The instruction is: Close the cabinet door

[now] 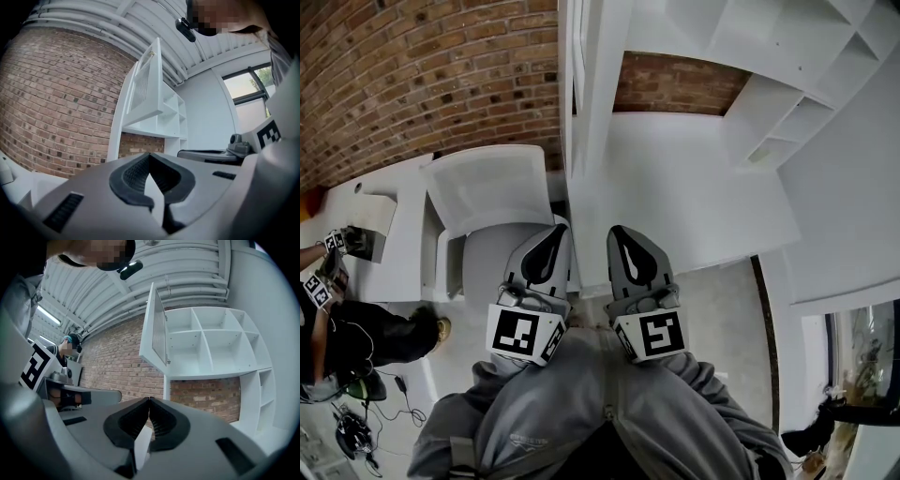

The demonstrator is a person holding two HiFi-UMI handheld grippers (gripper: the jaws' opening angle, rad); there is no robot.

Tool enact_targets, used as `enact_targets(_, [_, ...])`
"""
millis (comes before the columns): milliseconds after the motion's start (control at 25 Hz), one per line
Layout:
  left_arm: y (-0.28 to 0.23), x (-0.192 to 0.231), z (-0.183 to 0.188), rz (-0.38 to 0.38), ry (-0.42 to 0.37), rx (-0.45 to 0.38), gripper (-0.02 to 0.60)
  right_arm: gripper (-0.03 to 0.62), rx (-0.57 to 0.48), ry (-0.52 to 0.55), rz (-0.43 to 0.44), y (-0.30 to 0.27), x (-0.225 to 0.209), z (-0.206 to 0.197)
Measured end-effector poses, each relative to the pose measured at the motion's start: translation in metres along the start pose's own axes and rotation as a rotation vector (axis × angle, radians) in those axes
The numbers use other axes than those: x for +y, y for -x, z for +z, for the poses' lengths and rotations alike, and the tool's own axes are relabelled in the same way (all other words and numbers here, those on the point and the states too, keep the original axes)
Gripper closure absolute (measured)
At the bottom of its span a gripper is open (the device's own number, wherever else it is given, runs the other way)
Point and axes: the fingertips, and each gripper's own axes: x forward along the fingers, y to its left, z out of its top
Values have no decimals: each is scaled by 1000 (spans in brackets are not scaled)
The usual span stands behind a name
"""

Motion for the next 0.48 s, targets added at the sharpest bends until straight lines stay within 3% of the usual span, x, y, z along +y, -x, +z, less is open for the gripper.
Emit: enact_targets(480, [-6, 6, 22, 39, -13, -38, 580, 568, -21, 21, 65, -17, -2, 17])
